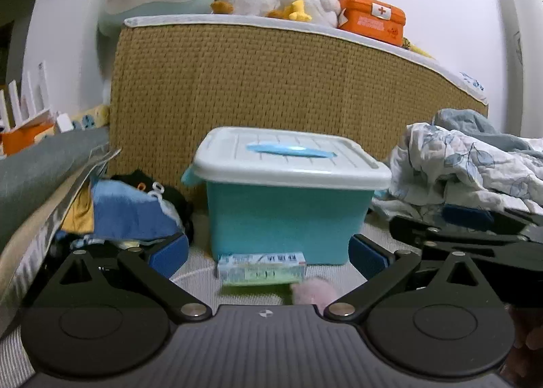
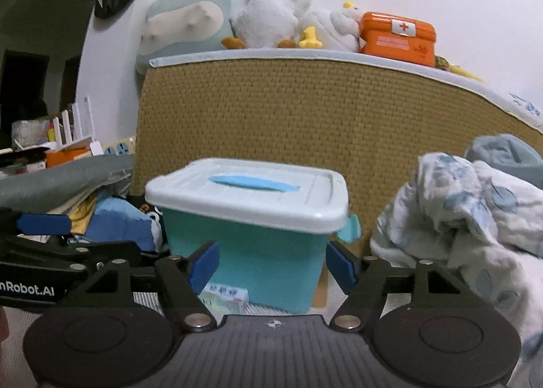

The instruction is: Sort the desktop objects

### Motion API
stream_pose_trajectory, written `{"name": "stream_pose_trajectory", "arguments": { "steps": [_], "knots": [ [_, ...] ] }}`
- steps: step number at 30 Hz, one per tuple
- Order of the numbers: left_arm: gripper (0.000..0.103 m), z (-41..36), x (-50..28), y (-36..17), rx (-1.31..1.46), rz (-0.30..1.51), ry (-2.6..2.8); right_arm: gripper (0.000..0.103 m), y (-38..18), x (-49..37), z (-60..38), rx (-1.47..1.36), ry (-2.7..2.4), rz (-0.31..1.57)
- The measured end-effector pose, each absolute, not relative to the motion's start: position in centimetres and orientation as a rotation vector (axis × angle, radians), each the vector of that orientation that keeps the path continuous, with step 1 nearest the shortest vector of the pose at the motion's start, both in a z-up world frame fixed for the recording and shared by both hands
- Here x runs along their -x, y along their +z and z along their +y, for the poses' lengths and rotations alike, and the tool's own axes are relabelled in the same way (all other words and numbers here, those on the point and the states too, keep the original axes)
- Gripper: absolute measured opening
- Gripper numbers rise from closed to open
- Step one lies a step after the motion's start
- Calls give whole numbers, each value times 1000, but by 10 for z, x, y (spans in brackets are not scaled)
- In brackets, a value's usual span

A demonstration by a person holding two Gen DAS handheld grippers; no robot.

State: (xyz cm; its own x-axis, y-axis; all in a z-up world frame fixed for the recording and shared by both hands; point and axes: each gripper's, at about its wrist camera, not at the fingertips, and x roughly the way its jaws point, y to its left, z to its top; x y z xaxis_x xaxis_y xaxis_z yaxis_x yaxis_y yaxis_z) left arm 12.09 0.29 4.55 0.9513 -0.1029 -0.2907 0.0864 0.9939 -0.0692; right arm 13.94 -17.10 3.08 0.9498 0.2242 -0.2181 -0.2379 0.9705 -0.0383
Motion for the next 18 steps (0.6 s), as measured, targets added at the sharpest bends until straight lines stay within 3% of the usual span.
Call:
{"name": "stream_pose_trajectory", "arguments": {
  "steps": [18],
  "knots": [
    [103,10,-40,39,119,304,-55,87,18,-36,-190,-47,132,203]
  ]
}}
